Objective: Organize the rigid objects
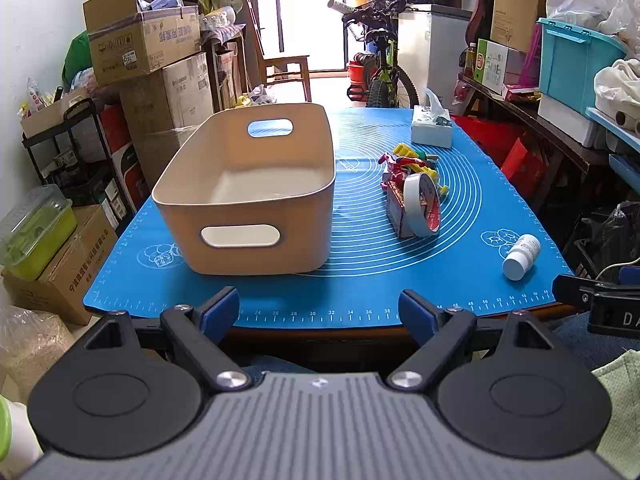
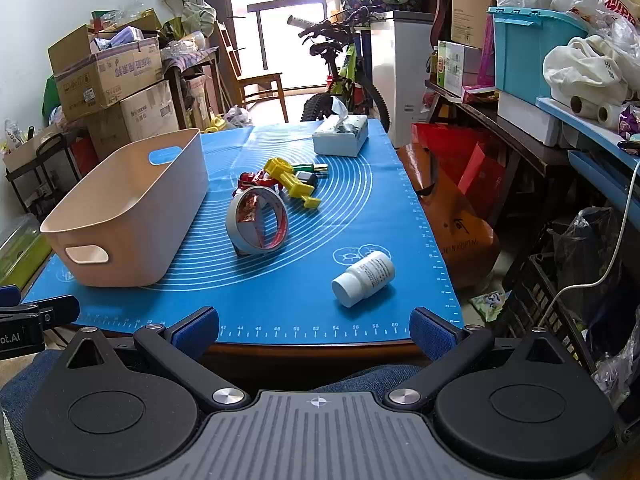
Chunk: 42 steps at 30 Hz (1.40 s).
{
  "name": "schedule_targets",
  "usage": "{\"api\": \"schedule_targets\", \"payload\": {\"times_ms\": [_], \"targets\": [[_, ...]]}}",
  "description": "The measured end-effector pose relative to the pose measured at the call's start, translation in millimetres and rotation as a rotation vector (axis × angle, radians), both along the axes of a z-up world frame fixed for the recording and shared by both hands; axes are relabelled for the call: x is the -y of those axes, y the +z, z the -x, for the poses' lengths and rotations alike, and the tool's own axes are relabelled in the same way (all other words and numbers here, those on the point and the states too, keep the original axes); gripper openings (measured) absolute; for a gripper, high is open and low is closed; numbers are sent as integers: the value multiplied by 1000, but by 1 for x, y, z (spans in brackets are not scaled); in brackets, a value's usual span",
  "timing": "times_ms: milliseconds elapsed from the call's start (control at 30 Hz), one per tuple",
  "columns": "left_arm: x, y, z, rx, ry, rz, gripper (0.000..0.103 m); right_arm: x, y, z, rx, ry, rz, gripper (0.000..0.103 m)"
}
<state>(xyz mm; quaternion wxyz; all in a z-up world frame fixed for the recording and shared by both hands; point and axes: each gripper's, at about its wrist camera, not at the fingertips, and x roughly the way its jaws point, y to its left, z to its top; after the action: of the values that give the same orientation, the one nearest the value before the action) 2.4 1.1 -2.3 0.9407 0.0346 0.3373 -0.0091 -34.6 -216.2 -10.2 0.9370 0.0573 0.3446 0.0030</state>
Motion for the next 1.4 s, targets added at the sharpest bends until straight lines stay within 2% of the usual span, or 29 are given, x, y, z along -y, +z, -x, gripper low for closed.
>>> {"api": "schedule_targets", "payload": {"times_ms": [1400], "targets": [[4, -1, 0, 0, -7, -12, 87, 1, -3, 0, -1, -3, 0, 100]]}}
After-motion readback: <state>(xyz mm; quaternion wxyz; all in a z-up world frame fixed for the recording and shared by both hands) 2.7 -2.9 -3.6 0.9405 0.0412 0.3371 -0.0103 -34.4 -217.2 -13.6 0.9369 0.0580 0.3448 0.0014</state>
